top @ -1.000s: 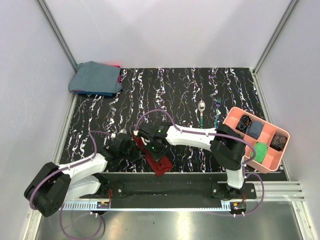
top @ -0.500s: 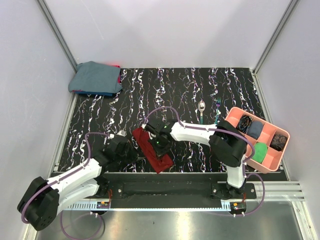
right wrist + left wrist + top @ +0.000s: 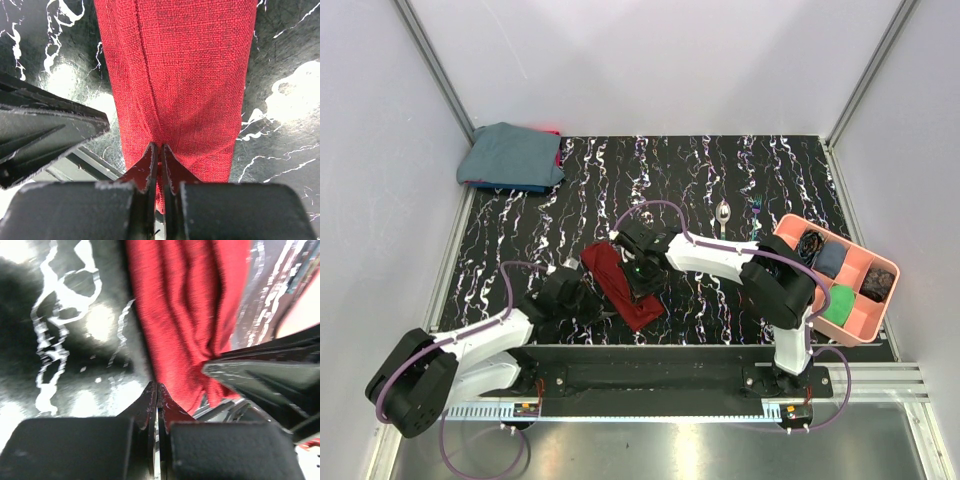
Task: Fold the napkin into a case and place the utensils inside
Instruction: Smooth out the smaller rectangle-folded napkin from the folded napkin.
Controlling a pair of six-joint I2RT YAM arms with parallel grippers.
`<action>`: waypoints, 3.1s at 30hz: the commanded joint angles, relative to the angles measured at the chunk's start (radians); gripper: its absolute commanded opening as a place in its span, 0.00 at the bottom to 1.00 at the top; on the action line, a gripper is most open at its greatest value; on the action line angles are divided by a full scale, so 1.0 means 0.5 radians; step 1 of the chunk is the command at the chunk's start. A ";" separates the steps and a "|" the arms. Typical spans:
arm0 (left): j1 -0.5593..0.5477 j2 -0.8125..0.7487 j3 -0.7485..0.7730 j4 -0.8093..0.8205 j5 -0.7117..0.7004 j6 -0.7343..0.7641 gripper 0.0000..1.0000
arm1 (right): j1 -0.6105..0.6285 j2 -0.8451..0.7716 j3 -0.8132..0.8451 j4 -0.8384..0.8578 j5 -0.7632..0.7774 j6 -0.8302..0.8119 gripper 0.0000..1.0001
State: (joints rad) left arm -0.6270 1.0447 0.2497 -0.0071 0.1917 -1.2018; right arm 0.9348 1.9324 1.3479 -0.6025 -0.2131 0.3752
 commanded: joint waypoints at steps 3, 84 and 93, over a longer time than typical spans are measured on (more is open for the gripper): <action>-0.022 0.058 0.108 0.226 0.016 -0.023 0.00 | 0.002 -0.008 0.050 0.042 -0.049 0.032 0.00; 0.588 0.746 0.231 0.247 0.230 0.652 0.00 | -0.176 -0.159 -0.101 0.401 -0.497 0.256 0.34; 0.588 0.718 0.237 0.287 0.203 0.618 0.00 | -0.170 -0.122 -0.526 0.702 -0.504 0.321 0.25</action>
State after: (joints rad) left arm -0.3443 1.4067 0.3985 0.1936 0.3965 -0.9272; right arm 0.8505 1.8870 1.1492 -0.2852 -0.4652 0.5400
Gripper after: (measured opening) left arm 0.004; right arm 0.258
